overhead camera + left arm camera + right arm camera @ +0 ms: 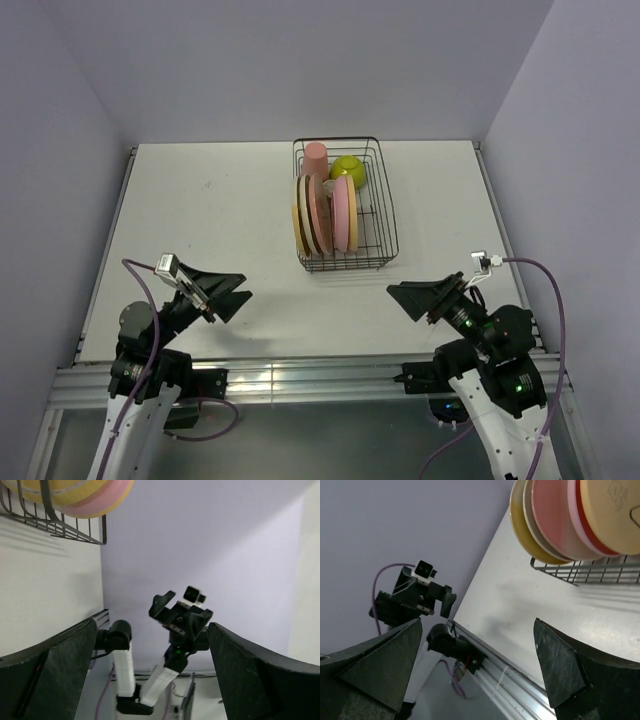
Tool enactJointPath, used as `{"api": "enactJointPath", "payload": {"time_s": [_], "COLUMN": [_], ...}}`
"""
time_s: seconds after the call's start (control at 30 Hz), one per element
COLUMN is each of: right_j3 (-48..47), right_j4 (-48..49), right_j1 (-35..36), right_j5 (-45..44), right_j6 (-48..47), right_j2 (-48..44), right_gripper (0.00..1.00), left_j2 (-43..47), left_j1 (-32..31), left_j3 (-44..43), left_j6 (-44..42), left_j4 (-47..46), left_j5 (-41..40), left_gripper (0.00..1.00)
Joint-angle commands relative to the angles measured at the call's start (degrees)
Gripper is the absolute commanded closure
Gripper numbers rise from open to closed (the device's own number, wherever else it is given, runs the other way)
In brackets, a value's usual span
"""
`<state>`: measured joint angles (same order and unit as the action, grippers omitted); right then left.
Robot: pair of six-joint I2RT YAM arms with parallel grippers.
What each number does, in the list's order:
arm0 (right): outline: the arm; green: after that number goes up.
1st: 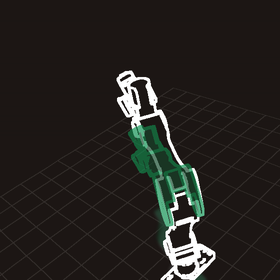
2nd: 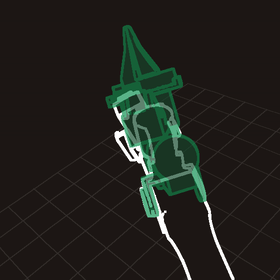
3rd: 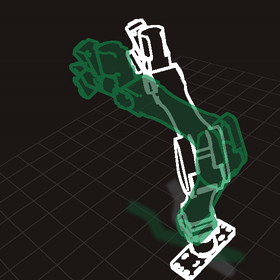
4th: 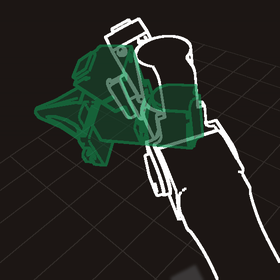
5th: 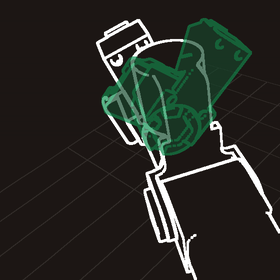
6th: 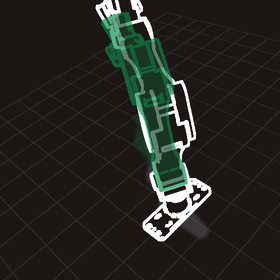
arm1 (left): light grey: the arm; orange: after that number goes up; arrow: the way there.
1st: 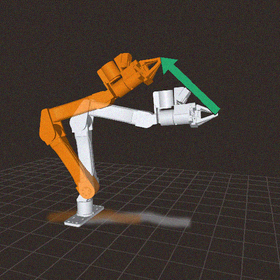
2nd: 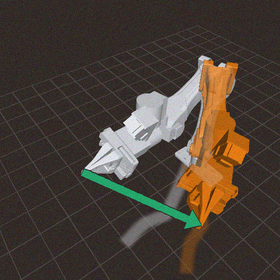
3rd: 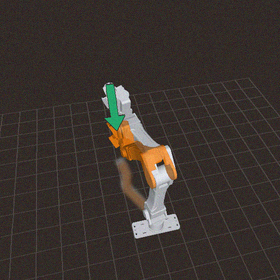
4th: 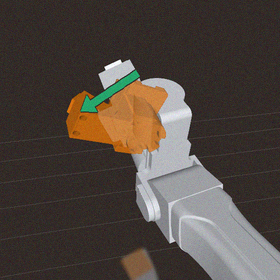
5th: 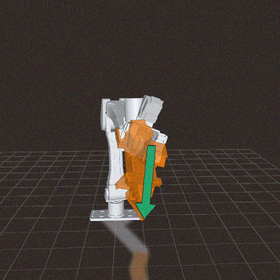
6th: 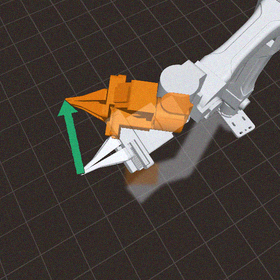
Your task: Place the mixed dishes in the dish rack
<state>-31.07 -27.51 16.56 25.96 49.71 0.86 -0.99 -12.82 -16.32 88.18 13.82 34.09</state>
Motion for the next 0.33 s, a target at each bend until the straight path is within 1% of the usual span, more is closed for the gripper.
{"api": "enactJointPath", "payload": {"time_s": [0.0, 0.03, 0.07, 0.13, 0.23, 0.3], "right_j3": [2.06, 2.24, 2.24, 2.15, 2.24, 2.33], "right_j4": [-3.24, -3.95, -4.83, -8.08, -12.21, -14.94], "right_j1": [-0.21, -0.12, -0.21, -0.21, -0.21, -0.21], "right_j5": [-1.87, -2.13, -3.09, -3.98, -6.08, -8.1], "right_j6": [7.58, 8.81, 9.26, 10.23, 12.06, 13.3], "right_j2": [-7.44, -9.98, -10.96, -12.99, -15.18, -17.02], "right_gripper": [0.0, 0.0, 0.0, 0.0, 0.0, 0.0], "left_j2": [10.48, 9.27, 7.17, 5.92, 6.35, 8.89], "left_j1": [0.16, 0.16, 0.16, 0.16, 0.16, 0.16], "left_j3": [2.78, 2.08, 1.21, -0.56, 0.32, 1.63], "left_j6": [13.5, 11.68, 10.44, 8.5, 10.69, 13.14], "left_j4": [-8.38, -7.94, -7.94, -8.54, -9.43, -9.34], "left_j5": [-3.24, -2.28, -1.14, -0.69, -0.86, -2.17], "left_gripper": [0.01, 0.01, 0.01, 0.01, 0.01, 0.01]}}
